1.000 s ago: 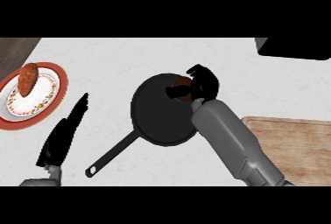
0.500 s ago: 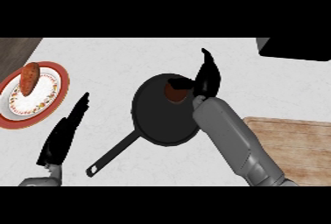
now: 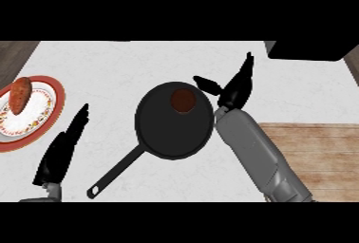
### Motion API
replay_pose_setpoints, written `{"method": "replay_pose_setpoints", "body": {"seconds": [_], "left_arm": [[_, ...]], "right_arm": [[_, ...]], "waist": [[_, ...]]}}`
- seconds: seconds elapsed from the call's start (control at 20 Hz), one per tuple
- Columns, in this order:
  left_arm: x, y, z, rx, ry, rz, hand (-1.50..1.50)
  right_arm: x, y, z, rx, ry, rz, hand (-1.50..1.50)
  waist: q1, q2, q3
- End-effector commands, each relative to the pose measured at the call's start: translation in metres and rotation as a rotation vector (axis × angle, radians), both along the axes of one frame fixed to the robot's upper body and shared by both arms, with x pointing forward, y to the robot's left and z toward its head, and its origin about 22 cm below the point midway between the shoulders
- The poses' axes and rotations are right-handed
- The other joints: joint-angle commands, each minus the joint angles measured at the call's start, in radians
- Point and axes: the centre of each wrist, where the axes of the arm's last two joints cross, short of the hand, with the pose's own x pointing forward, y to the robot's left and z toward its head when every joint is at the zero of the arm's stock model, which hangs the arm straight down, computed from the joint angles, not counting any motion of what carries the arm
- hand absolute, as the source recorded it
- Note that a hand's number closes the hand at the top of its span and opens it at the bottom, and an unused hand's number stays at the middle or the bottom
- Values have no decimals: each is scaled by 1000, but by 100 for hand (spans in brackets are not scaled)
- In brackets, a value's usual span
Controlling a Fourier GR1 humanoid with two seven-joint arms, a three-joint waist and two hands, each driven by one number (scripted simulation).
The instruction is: Pick the cupcake from the cutting board and place it in the pan
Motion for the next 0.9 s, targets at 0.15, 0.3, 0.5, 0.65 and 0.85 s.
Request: {"method": "replay_pose_setpoints", "body": {"seconds": [0.15, 0.3, 0.5, 0.65, 0.85], "left_arm": [[-14, 21, 4, -9, 36, 58, 0], [-19, 21, 5, -1, 13, 67, 0], [-23, 7, -2, -1, 20, 87, 0], [-31, 20, -12, -2, 11, 81, 0], [-36, 25, -1, 6, 18, 64, 0]], "right_arm": [[-45, -24, -30, 50, -132, -146, -150], [-74, -59, -37, -7, -127, -106, -150], [-125, -77, -46, -40, -123, -98, -150], [-171, -100, -45, -28, -118, -118, -150], [-219, -120, -25, -43, -115, -116, -150]], "waist": [[-62, -16, -1], [-71, -19, -2], [-79, -21, -3], [-74, -17, -3], [-67, -15, -3]]}}
